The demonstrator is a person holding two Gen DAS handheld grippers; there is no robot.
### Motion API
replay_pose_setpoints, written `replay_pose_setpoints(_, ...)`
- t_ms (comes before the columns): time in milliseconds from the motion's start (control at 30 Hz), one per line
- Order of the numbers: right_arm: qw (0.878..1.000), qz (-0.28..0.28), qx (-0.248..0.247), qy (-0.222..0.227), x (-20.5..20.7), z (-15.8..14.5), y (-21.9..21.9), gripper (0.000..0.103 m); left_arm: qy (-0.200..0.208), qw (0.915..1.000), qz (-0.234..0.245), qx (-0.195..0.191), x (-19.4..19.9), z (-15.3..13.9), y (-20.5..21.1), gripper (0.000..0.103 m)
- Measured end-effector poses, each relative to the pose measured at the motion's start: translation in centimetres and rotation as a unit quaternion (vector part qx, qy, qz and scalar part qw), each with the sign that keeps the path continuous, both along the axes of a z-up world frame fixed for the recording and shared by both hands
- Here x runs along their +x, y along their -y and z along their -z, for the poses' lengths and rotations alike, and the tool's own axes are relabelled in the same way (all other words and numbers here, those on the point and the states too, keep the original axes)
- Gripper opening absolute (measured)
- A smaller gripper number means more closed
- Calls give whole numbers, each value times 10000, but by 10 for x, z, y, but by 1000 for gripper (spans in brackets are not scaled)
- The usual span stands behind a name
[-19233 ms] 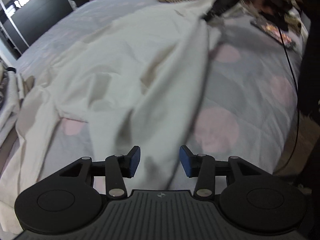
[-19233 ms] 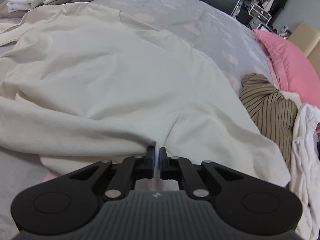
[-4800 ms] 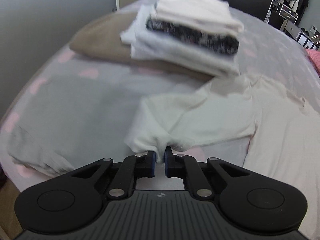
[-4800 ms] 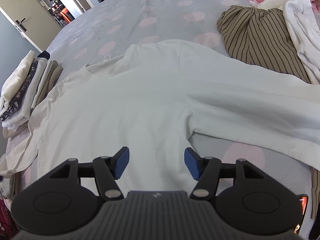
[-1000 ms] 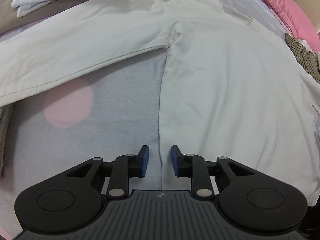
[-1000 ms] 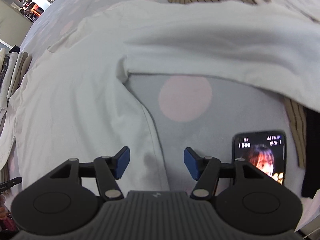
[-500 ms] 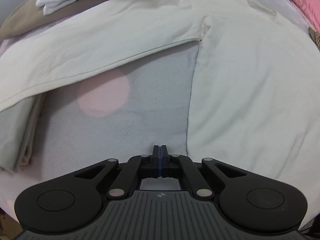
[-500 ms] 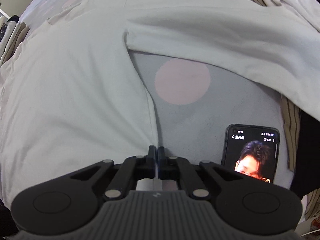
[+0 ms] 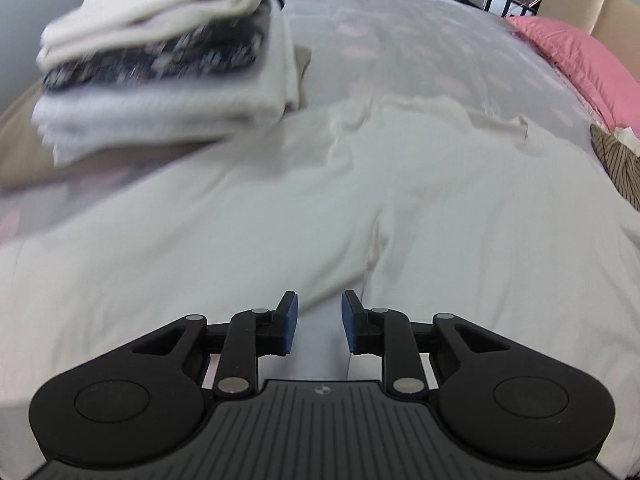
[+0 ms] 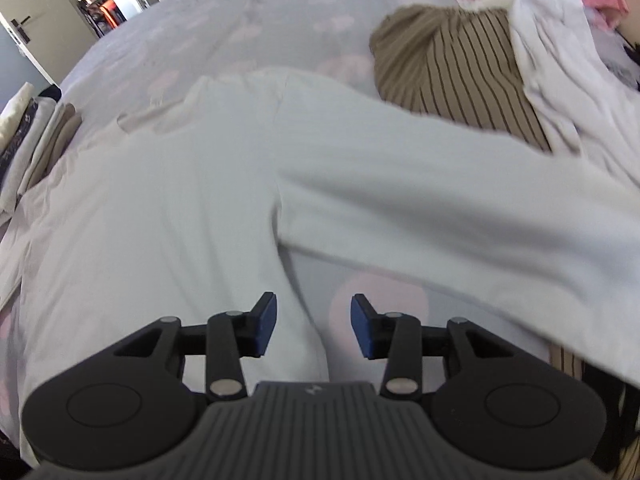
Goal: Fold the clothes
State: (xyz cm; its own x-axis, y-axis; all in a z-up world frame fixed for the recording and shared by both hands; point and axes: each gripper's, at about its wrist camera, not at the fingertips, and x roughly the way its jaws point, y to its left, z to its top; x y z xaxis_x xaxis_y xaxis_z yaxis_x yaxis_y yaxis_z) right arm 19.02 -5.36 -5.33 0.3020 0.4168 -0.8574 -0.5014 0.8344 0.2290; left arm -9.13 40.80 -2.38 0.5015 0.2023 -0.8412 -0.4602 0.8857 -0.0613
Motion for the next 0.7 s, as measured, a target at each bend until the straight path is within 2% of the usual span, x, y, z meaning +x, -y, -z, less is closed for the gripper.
replay_pose_setpoints(167,9995,-102,149,242,42,1,-21,48,205,9984,319,418,62,-9,-14,40)
replay_pose_setpoints(367,9981,-51,172,589,106,7,-53,54,-6,9935,594,976,132,7,-34,41)
replay_pose_setpoints(467,9976,55,269,640,138,13,-68,55,-165,9900,670,1231,162,19,-47,45)
replay_pose_setpoints(600,9970,-49,314,705,168,25,-93,58,-218,9903,675,1194,181,36,-65,45)
replay_pose_setpoints(667,9968,-170,271,729,179,34,-106,60,-234,9878,776,1330,187,42,-65,46)
replay_pose_setpoints(700,9968,-224,235,734,183,39,-111,61,-229,9863,857,1388,190,45,-63,49)
